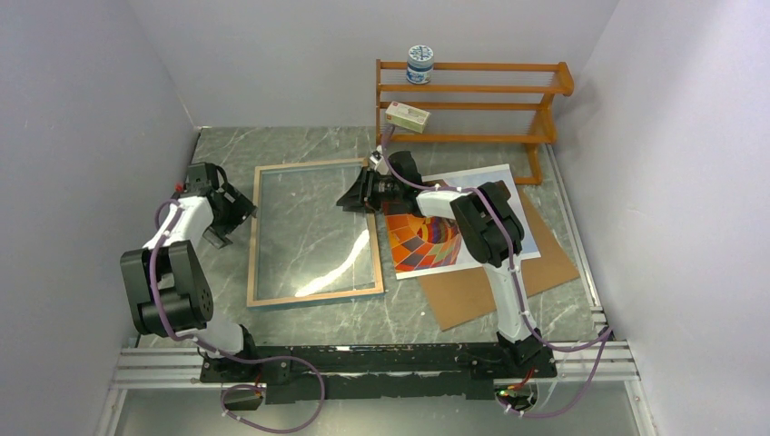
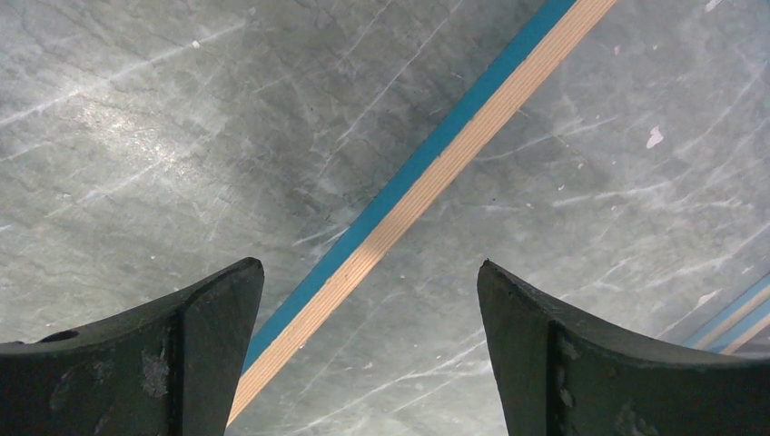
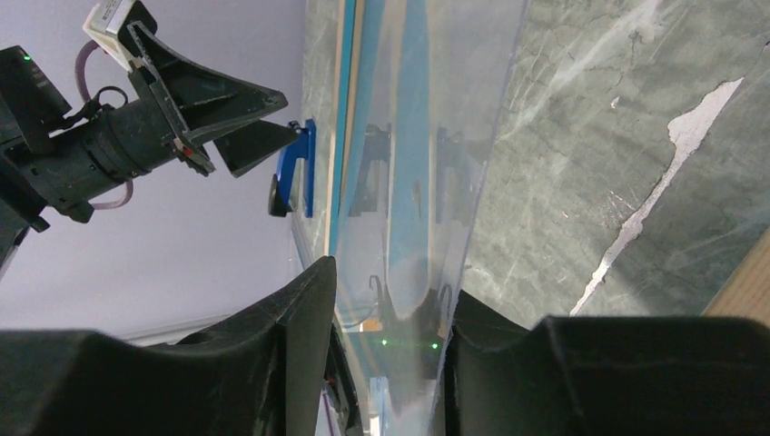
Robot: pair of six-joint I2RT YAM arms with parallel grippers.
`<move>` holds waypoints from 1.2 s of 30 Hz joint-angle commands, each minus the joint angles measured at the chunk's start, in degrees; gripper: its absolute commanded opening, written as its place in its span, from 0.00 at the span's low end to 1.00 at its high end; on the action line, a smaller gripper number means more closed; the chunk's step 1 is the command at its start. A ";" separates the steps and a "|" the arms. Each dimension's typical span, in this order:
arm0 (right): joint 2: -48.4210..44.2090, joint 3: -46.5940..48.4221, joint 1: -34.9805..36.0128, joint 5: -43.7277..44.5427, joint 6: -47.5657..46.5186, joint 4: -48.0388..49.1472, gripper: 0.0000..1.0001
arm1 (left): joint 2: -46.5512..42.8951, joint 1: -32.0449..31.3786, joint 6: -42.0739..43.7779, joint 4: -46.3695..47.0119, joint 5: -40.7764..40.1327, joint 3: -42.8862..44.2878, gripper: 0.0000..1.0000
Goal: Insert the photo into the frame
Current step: Place the photo frame item in the photo frame.
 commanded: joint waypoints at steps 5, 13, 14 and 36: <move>-0.46 3.71 0.33 0.72 -4.14 -3.58 0.40 | -2.75 -0.15 -1.57 1.17 3.06 -2.94 0.92; -0.16 1.92 0.59 1.78 -3.63 2.24 0.16 | -3.51 -0.15 -1.48 0.11 3.38 -3.56 0.92; -0.16 1.65 0.66 1.84 -3.71 2.97 0.14 | -3.28 -0.14 -1.45 0.10 3.33 -3.53 0.92; -2.15 4.41 2.08 7.18 -13.97 -5.53 0.04 | 0.02 -0.08 -0.48 0.61 3.69 -4.05 0.91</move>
